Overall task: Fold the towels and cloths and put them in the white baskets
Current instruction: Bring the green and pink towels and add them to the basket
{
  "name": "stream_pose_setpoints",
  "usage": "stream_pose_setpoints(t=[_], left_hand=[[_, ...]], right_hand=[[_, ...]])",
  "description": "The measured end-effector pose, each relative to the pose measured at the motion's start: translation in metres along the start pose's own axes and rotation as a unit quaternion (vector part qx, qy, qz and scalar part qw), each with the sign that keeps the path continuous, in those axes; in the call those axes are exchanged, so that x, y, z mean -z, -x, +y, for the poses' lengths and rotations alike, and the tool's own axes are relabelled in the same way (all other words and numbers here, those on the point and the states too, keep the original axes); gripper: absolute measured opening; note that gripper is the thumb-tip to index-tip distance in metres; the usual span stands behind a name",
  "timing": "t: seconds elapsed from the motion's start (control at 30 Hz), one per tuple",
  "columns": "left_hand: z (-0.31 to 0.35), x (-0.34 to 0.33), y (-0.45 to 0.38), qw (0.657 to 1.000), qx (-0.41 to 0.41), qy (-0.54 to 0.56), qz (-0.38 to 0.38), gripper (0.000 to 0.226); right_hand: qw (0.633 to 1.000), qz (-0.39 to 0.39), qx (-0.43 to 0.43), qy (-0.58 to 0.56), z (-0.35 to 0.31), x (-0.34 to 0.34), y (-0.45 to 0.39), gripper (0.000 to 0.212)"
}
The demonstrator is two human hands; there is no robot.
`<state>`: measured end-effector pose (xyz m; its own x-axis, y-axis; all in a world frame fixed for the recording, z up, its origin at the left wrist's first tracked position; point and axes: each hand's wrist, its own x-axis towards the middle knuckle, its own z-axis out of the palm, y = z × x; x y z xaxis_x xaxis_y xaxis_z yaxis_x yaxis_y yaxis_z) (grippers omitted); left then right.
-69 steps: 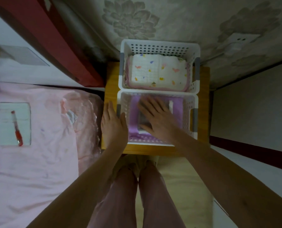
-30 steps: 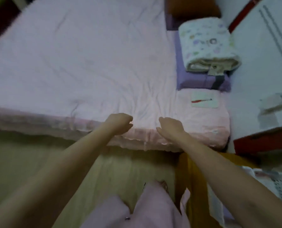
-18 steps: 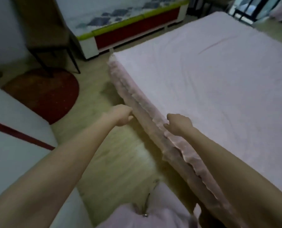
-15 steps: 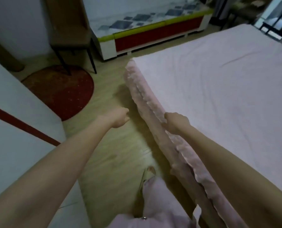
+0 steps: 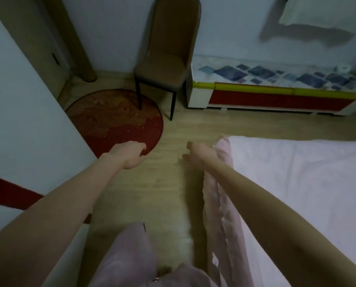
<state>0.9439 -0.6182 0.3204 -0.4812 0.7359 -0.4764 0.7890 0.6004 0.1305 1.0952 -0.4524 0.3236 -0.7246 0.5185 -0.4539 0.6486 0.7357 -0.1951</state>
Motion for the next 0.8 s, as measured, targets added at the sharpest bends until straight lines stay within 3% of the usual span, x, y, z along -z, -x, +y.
stream_pose_setpoints(t=[0.17, 0.37, 0.67, 0.8], left_hand=[[-0.038, 0.076, -0.139, 0.998, 0.009, 0.068, -0.006, 0.048], [-0.034, 0.203, -0.305, 0.998, -0.062, -0.019, -0.023, 0.041], [0.078, 0.302, -0.548, 0.968, -0.219, -0.119, -0.039, 0.046], [0.143, 0.341, -0.652, 0.957, -0.246, -0.149, -0.034, 0.046]], right_hand=[[1.0, 0.01, 0.002, -0.021, -0.001, 0.067, -0.147, 0.043], [0.993, 0.04, -0.082, -0.076, 0.034, 0.152, -0.285, 0.042], [0.96, 0.082, -0.212, -0.166, 0.179, 0.237, -0.436, 0.048], [0.945, 0.111, -0.243, -0.187, 0.256, 0.282, -0.505, 0.049]])
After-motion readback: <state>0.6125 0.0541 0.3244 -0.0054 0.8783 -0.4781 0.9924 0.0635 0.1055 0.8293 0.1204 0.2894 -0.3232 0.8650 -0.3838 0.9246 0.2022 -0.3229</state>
